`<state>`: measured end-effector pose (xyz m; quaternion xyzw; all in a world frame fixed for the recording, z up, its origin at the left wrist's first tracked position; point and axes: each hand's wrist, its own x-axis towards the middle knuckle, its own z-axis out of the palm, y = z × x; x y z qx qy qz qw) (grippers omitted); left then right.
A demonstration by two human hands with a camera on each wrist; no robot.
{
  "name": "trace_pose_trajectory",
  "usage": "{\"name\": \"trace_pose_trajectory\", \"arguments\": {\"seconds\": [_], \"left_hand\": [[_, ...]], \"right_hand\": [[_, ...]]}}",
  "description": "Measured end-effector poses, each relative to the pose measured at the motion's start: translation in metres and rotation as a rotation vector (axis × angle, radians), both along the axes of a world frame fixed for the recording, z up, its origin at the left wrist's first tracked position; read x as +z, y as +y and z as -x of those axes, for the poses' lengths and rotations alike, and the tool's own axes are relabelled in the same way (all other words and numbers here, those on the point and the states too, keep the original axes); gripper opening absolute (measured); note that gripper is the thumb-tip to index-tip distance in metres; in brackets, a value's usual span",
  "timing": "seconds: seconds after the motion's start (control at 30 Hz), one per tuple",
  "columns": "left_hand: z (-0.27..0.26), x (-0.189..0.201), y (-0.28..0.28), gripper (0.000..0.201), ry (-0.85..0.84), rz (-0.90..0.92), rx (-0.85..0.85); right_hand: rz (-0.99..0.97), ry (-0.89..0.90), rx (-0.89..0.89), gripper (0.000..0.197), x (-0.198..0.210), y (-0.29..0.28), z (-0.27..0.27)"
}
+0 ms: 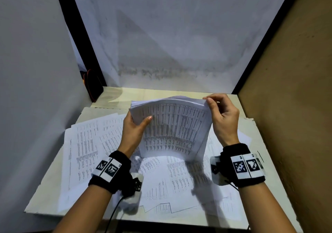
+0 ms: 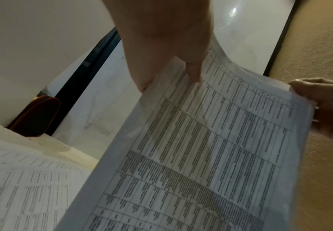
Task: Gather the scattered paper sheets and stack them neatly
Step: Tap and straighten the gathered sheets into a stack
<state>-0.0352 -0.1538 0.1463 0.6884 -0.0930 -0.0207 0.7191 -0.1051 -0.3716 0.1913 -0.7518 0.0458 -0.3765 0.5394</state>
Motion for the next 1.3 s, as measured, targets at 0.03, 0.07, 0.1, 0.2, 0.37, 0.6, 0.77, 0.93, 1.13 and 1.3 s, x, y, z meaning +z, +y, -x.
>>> {"name": "trace_pose_trajectory", "arguments": {"seconds": [0.03,0.07,0.1,0.2,0.37,0.6,0.77,0.93,1.13,1.3], "left_hand": [[0.0,0.0,0.0,0.035,0.005,-0.007,0.001],[-0.001,0.0,-0.001,0.035,0.012,-0.012,-0.001],[-0.001,0.0,-0.001,0.034,0.019,-0.013,-0.003],[-0.002,0.0,-0.001,0.024,0.034,-0.011,0.0],[-0.006,-0.003,0.001,0.022,0.029,-0.025,-0.01],[-0.011,-0.004,0.004,0.027,0.054,-0.025,-0.027],[-0.012,-0.002,0.004,0.023,0.055,-0.027,-0.056],[-0.007,-0.019,0.004,0.036,0.168,-0.061,-0.078],[0.005,-0.02,-0.005,0.03,0.178,-0.059,-0.03],[0.007,-0.025,0.007,0.042,0.161,-0.051,-0.033]], "right_hand": [[0.035,0.01,-0.024,0.006,0.0,-0.002,-0.001],[0.05,0.017,-0.04,0.007,-0.001,-0.005,-0.001],[0.054,0.026,-0.046,0.008,-0.002,-0.007,-0.001],[0.05,0.081,-0.016,0.018,-0.002,-0.009,-0.001],[0.011,0.085,-0.02,0.022,-0.001,-0.01,0.003],[-0.318,0.053,0.046,0.014,-0.031,-0.01,0.01],[-0.475,0.347,0.242,0.102,-0.061,-0.014,0.013],[-0.461,0.649,0.241,0.044,-0.086,0.011,0.012],[-0.505,0.579,0.063,0.026,-0.092,0.03,0.007],[-0.502,0.518,0.12,0.041,-0.098,0.014,0.014]]}}
